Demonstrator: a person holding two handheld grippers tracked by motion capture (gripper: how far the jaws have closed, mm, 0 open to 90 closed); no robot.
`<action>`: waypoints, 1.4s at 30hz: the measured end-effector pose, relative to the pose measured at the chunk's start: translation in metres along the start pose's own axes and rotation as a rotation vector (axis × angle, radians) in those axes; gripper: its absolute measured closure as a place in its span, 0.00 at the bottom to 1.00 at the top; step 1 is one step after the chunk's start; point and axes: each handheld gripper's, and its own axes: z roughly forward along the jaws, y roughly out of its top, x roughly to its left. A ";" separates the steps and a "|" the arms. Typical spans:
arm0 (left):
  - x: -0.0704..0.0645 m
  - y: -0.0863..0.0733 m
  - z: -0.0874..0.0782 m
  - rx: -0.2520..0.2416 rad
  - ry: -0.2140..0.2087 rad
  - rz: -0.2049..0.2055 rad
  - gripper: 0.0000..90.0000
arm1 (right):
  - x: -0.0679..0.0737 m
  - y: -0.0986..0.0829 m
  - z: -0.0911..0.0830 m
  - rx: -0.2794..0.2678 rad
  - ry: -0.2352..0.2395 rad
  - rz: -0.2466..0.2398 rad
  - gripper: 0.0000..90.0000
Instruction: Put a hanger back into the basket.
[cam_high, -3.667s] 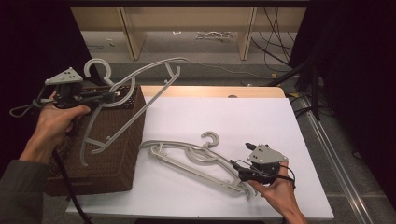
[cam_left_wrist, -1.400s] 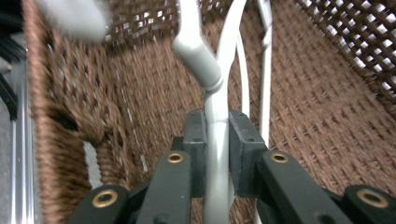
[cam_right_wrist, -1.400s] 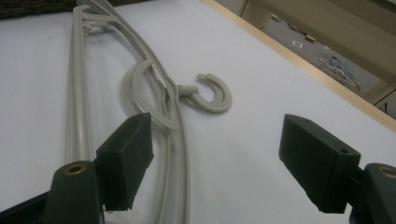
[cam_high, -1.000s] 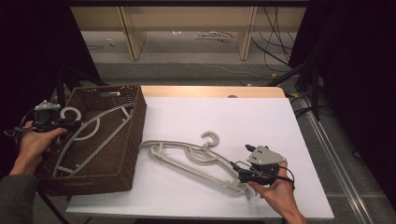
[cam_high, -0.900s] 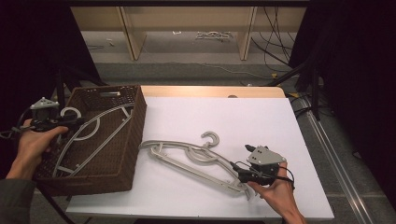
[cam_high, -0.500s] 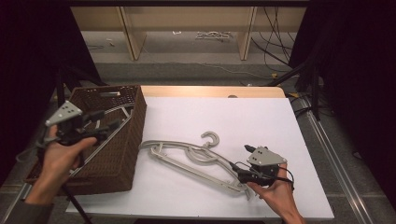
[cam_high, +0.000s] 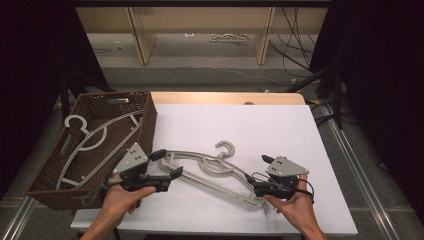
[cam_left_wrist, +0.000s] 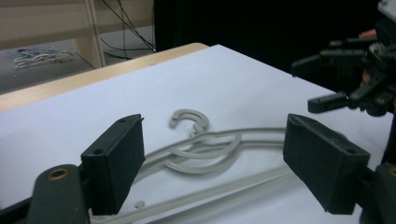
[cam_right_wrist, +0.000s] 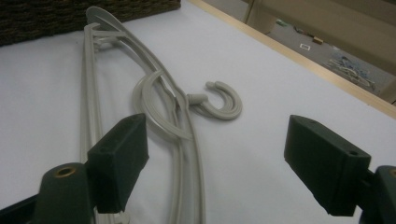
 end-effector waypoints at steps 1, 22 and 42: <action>-0.001 -0.003 0.003 -0.002 0.007 -0.004 0.23 | -0.001 -0.001 0.000 -0.007 -0.006 0.004 0.25; -0.022 -0.049 0.020 0.031 -0.011 0.061 0.21 | -0.002 -0.004 0.004 0.025 0.016 0.009 0.26; -0.023 -0.055 0.027 0.062 -0.039 0.068 0.21 | -0.016 0.002 0.053 0.276 0.108 -0.010 0.37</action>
